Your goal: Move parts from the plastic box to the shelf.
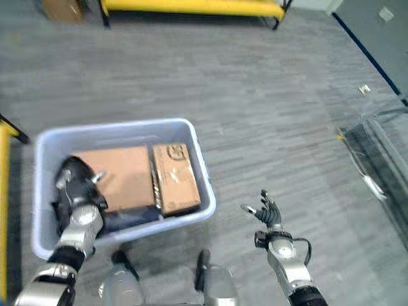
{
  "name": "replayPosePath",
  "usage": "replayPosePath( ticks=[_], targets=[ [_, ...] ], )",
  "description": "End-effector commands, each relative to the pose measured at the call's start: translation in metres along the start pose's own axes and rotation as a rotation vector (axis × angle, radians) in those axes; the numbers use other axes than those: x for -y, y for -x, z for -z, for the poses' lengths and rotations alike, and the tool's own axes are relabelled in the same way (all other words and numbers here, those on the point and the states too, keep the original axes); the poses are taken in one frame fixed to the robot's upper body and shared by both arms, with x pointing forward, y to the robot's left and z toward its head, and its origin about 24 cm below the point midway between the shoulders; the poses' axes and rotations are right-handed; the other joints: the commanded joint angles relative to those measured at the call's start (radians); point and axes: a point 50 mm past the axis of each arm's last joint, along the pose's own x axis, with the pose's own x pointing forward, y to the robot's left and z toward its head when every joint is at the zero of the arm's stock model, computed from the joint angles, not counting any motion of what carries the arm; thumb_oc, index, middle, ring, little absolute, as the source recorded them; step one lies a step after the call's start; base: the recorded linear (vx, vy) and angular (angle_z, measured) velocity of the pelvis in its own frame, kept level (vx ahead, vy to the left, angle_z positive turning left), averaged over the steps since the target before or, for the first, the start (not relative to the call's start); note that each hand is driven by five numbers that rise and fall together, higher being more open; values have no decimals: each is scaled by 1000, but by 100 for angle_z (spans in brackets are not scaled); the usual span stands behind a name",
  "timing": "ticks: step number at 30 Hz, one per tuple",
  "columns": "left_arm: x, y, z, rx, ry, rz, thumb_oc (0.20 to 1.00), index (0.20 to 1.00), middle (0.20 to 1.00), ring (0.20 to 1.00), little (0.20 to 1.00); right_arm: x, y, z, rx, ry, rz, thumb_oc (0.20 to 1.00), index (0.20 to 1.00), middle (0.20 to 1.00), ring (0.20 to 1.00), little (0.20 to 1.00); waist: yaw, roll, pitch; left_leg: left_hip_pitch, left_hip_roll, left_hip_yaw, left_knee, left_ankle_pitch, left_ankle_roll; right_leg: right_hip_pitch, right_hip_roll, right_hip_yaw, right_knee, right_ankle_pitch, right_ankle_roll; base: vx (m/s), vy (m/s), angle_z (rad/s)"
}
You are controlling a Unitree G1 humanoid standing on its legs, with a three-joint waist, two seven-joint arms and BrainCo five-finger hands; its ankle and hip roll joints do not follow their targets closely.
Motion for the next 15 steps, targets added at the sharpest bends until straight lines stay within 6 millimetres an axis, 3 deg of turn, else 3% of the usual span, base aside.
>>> replayPosePath(
  ticks=[1,5,11,15],
  targets=[
    [7,14,21,-88,6,-45,1000,1000,1000,1000,1000,11,2,-14,79,-37,17,1000,1000,1000,1000,1000,-5,33,-29,-50,-6,-96,56,-38,-31,-31,-25,9,82,-46,24,0,-43,-13],
    [7,2,12,-123,-2,-108,1000,1000,1000,1000,1000,9,0,-18,86,-16,-3,1000,1000,1000,1000,1000,-19,6,6,-137,31,-106,117,-45,-47,-98,-23,5,93,-32,27,-69,-43,-12],
    [-18,-31,-6,-223,70,-296,1000,1000,1000,1000,1000,16,-4,-25,97,-9,-29,1000,1000,1000,1000,1000,-49,-37,75,-264,84,-148,230,-82,-76,-208,-29,5,138,-30,30,-68,-9,-7],
    [-36,-39,-31,-35,-20,-487,1000,1000,1000,1000,1000,18,-5,-24,104,-30,-4,1000,1000,1000,1000,1000,-53,-47,104,-301,82,-155,239,-86,-79,-265,-39,2,174,-35,35,-69,-23,3]
  ],
)
